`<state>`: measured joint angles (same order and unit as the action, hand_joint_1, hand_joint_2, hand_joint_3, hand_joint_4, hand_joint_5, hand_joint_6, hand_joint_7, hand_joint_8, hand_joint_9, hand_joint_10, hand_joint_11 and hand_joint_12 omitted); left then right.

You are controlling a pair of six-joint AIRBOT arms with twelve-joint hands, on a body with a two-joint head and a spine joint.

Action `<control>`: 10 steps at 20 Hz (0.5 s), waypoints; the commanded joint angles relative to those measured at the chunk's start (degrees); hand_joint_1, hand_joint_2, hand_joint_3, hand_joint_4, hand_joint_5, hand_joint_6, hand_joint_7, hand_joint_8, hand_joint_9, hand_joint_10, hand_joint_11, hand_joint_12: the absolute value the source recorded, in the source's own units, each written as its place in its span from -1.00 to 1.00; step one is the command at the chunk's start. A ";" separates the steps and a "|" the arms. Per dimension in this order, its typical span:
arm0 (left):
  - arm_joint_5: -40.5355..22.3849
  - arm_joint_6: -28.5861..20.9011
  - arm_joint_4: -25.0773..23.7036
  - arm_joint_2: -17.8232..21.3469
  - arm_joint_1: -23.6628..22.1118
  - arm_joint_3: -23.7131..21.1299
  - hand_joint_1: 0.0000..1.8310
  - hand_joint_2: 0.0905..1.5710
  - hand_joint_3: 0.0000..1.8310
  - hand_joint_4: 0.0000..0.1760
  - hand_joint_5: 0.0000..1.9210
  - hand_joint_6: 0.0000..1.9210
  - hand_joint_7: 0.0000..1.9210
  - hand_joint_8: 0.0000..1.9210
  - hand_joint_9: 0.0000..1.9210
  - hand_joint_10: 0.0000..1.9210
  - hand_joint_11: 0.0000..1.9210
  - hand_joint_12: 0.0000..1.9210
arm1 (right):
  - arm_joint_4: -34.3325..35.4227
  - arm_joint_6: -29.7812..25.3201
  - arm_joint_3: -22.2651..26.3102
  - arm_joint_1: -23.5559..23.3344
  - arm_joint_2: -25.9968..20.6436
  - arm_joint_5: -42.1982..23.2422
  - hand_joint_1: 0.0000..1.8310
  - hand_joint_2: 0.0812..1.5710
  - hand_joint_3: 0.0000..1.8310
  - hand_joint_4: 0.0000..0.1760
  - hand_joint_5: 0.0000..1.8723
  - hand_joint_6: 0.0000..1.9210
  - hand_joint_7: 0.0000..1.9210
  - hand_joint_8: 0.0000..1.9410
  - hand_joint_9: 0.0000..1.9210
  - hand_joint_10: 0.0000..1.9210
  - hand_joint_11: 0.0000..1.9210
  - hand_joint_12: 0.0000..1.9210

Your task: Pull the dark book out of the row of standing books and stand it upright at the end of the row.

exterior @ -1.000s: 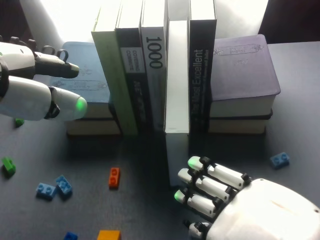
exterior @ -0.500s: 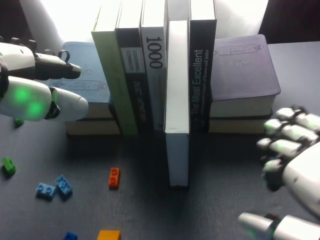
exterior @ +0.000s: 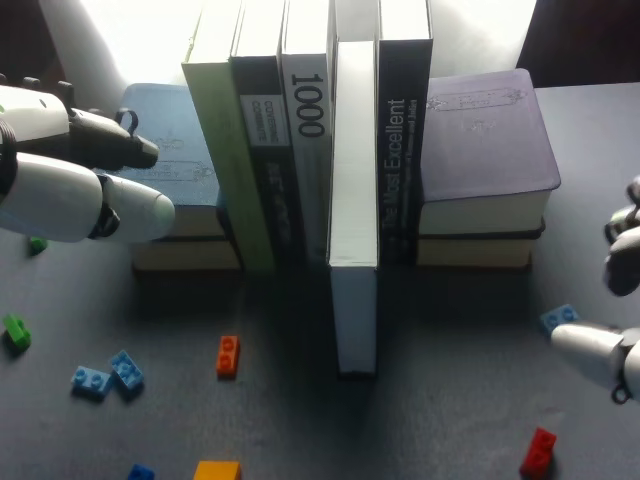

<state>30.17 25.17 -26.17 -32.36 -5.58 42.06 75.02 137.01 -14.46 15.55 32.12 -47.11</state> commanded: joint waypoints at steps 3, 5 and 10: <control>-4.30 -0.46 -1.42 0.41 -0.47 -0.25 -1.00 0.55 -1.00 -0.82 -0.46 -0.99 -0.26 -0.99 -0.19 -0.96 -0.55 -0.04 | -6.64 -2.27 -0.05 -0.87 -0.62 -2.29 -1.00 0.50 -1.00 -1.00 -0.42 -0.20 -0.18 -0.68 -0.58 0.31 -0.98 0.97; -4.31 -0.47 -1.42 0.41 -0.49 -0.30 -1.00 0.60 -1.00 -1.00 -0.25 -0.99 -0.09 -0.99 -0.04 -0.95 -0.48 0.08 | -9.35 -4.08 -0.06 -0.95 -0.60 -2.30 -1.00 0.51 -1.00 -1.00 -0.43 0.03 -0.37 0.12 -0.58 0.65 -0.84 1.00; -4.32 -0.47 -1.43 0.41 -0.49 -0.27 -0.77 0.60 -1.00 -1.00 -0.03 -0.99 0.12 -0.95 -0.12 -0.28 -0.49 0.42 | -10.07 -4.54 -0.08 -1.29 -0.59 -2.76 -0.96 0.52 -1.00 -1.00 -0.29 0.39 -0.31 0.61 -0.51 0.93 -0.69 1.00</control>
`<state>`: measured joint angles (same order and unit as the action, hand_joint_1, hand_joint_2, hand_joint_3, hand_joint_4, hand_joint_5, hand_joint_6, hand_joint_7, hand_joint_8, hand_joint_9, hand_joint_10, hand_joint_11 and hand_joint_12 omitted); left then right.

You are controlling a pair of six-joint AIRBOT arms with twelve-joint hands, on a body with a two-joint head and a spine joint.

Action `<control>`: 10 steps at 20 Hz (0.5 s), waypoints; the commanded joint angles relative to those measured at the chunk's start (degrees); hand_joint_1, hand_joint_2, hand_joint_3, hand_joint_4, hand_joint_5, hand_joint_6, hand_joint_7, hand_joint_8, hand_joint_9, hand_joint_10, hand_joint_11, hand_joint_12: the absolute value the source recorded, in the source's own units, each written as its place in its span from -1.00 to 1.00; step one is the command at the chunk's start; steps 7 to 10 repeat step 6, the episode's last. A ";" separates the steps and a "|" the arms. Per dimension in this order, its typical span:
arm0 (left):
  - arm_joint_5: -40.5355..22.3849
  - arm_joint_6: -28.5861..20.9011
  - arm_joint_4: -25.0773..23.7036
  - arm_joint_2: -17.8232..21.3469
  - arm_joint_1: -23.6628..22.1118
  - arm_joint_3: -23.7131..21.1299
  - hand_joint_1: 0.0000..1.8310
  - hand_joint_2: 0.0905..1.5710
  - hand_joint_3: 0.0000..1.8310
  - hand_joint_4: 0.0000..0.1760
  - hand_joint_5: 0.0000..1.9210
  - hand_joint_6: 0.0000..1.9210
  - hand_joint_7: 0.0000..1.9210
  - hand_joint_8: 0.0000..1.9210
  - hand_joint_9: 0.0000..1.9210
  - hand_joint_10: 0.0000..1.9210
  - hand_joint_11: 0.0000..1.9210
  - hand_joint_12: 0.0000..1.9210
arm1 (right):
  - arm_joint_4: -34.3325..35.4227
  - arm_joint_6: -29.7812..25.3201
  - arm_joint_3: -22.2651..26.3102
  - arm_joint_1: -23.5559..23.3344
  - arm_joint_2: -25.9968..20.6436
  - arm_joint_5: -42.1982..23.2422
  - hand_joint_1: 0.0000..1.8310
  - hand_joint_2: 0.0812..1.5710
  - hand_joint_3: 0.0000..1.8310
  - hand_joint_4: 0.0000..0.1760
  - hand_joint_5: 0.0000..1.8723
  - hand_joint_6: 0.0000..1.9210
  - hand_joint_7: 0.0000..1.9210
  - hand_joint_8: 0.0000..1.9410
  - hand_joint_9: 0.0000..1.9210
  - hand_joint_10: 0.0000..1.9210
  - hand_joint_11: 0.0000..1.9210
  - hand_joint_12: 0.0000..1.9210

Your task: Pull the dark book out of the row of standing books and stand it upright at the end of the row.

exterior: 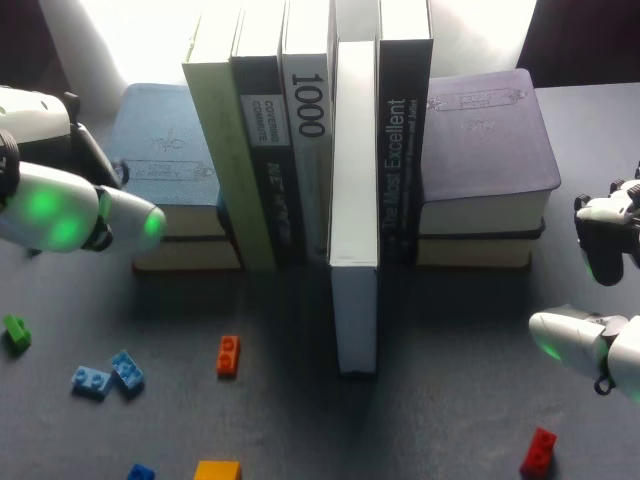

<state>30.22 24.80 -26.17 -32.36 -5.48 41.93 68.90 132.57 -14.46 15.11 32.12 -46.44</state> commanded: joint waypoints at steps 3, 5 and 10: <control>-4.35 -0.10 -1.43 0.41 -0.54 -0.15 -0.79 0.61 -1.00 -1.00 -0.01 -1.00 0.16 -0.93 -0.19 0.03 -0.46 0.50 | -5.86 -0.14 -0.29 -0.86 -0.61 -3.77 -0.92 0.53 -1.00 -1.00 -0.30 0.39 -0.34 0.60 -0.53 0.93 -0.70 1.00; -4.35 -0.10 -1.43 0.42 -0.47 -0.14 -0.79 0.62 -1.00 -1.00 -0.02 -1.00 0.15 -0.92 -0.22 0.08 -0.49 0.53 | -6.03 -0.18 -0.62 -0.86 -0.63 -3.77 -1.00 0.53 -1.00 -1.00 -0.27 0.34 -0.34 0.61 -0.55 0.94 -0.72 1.00; -4.34 -0.10 -1.43 0.42 -0.44 -0.14 -0.75 0.60 -1.00 -1.00 -0.01 -1.00 0.16 -0.91 -0.21 0.07 -0.49 0.54 | -6.05 -0.18 -0.75 -0.86 -0.65 -3.59 -0.97 0.53 -1.00 -1.00 -0.24 0.26 -0.31 0.55 -0.52 0.90 -0.73 1.00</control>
